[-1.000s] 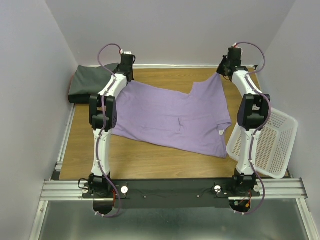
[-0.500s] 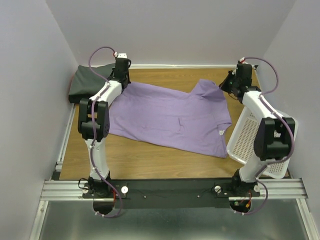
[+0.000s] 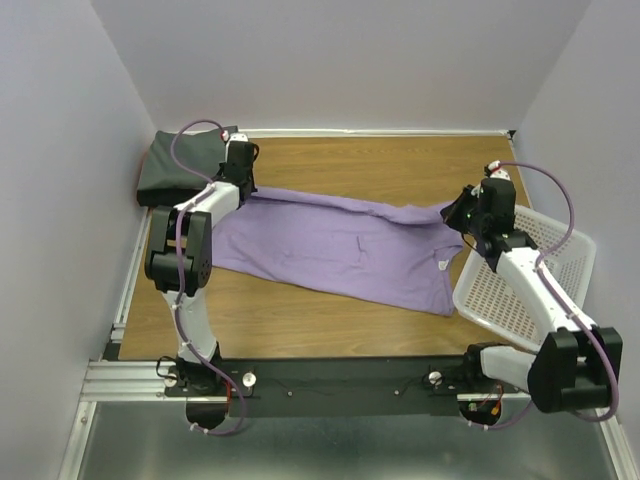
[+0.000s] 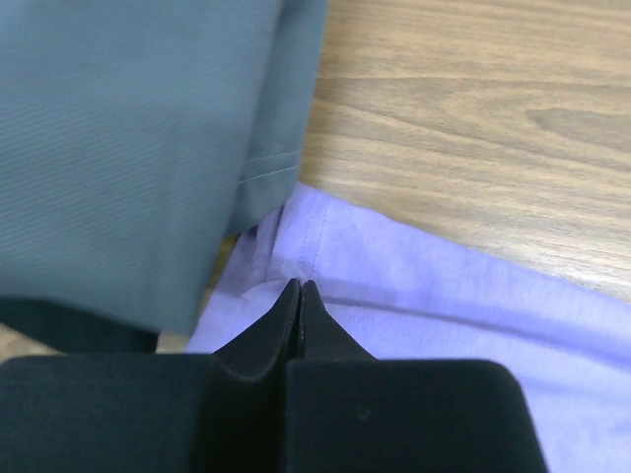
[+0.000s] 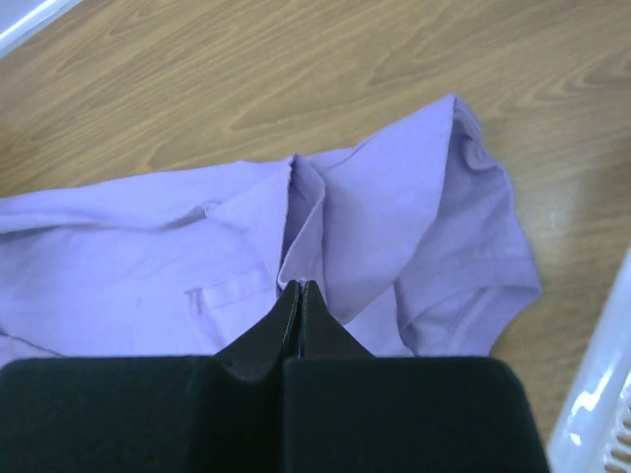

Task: Fold and stack the t-shirts
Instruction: Fold the tshirt

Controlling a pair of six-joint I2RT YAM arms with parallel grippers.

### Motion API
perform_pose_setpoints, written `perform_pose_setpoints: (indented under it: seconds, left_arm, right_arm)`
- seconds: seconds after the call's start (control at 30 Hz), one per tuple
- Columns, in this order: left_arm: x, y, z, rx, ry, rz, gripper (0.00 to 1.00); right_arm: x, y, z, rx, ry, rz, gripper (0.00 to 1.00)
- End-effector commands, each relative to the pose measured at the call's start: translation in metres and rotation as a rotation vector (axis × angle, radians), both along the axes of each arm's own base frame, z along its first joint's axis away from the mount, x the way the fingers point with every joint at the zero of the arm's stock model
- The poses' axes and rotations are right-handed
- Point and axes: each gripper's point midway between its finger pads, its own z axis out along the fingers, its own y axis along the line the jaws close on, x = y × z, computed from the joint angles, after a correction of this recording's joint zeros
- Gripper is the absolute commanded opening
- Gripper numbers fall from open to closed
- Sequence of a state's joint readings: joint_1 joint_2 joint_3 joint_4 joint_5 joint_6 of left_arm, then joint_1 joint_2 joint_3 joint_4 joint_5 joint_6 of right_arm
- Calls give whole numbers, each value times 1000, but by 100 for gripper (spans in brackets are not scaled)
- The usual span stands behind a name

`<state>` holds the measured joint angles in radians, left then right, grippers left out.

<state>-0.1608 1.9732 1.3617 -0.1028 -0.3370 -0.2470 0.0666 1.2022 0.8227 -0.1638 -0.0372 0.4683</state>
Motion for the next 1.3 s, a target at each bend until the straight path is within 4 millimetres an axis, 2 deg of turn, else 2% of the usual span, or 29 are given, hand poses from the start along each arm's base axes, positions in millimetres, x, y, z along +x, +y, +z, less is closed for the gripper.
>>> perform_pose_setpoints:
  seconds: [0.0, 0.17, 0.37, 0.53, 0.77, 1.1, 1.17, 1.2, 1.23, 1.27]
  left_arm:
    - [-3, 16, 32, 12, -100, 88, 0]
    - [-18, 23, 29, 21, -94, 120, 0]
    - [-31, 28, 25, 30, -81, 140, 0]
    - [-41, 31, 22, 30, -76, 157, 0]
    - [-54, 37, 21, 41, -67, 188, 0]
    - [-66, 40, 15, 47, -41, 198, 0]
    - [-68, 40, 12, 46, -29, 203, 7]
    - [-71, 41, 9, 50, -12, 204, 11]
    - [-74, 41, 8, 49, -4, 208, 21]
    - [-77, 44, 9, 58, -3, 223, 43]
  right_arm:
    - [-25, -5, -4, -14, 20, -24, 1]
    - [-49, -6, -5, -23, 23, -16, 1]
    - [-66, -4, -20, -18, 64, 4, 1]
    - [-75, -3, -25, -9, 70, 6, 1]
    - [-85, 0, -14, 12, 52, 11, 1]
    - [-94, 6, -15, 14, 74, 9, 1]
    - [-96, 12, -16, 13, 81, 27, 2]
    - [-97, 10, -16, 1, 82, 16, 11]
    - [-98, 12, -15, -1, 79, 21, 21]
    - [-99, 17, -14, -3, 80, 37, 32]
